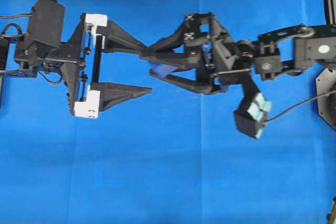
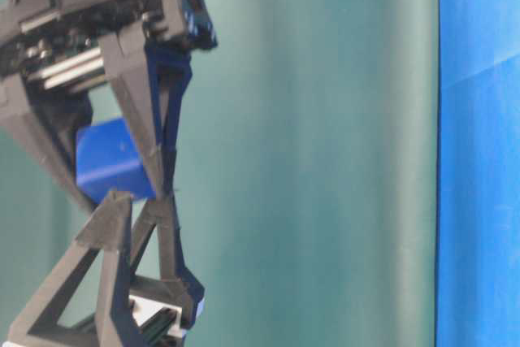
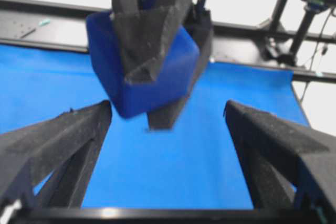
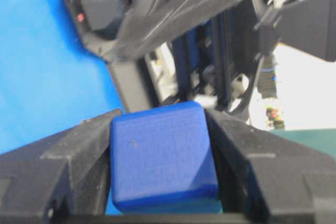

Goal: Handover the blue block to the right arm after grasping it with the left arm, then place it in the designated position.
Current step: 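Open the left gripper and pull the cube right with the right gripper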

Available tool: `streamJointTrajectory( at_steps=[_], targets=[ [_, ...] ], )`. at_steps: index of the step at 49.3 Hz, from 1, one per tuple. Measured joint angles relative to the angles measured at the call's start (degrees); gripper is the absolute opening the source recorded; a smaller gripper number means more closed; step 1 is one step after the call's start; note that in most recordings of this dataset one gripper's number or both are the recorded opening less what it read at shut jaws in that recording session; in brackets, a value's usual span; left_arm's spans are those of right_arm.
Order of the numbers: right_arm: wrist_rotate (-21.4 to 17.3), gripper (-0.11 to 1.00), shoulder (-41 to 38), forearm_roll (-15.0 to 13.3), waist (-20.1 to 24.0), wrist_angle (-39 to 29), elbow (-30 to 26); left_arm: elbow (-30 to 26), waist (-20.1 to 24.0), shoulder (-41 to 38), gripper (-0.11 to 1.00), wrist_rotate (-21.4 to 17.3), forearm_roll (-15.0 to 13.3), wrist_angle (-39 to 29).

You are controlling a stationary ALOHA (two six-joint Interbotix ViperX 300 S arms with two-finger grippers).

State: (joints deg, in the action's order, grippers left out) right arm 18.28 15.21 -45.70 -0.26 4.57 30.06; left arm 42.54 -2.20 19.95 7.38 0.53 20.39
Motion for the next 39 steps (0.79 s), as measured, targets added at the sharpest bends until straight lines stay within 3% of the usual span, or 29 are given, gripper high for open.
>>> streamJointTrajectory(
  at_steps=[17,27,39],
  targets=[
    [-0.1,0.44,11.9,0.0,1.4,-3.3,8.1,2.0,0.0,2.1,0.93,0.0,-0.1,0.0],
    [0.0,0.44,17.0,0.0,3.3,-8.0,10.2,2.7,0.0,3.2,0.93,0.0,0.0,0.0],
    [0.0,0.44,17.8,0.0,4.2,-9.8,10.5,2.8,0.0,3.3,0.93,0.0,-0.1,0.0]
  ],
)
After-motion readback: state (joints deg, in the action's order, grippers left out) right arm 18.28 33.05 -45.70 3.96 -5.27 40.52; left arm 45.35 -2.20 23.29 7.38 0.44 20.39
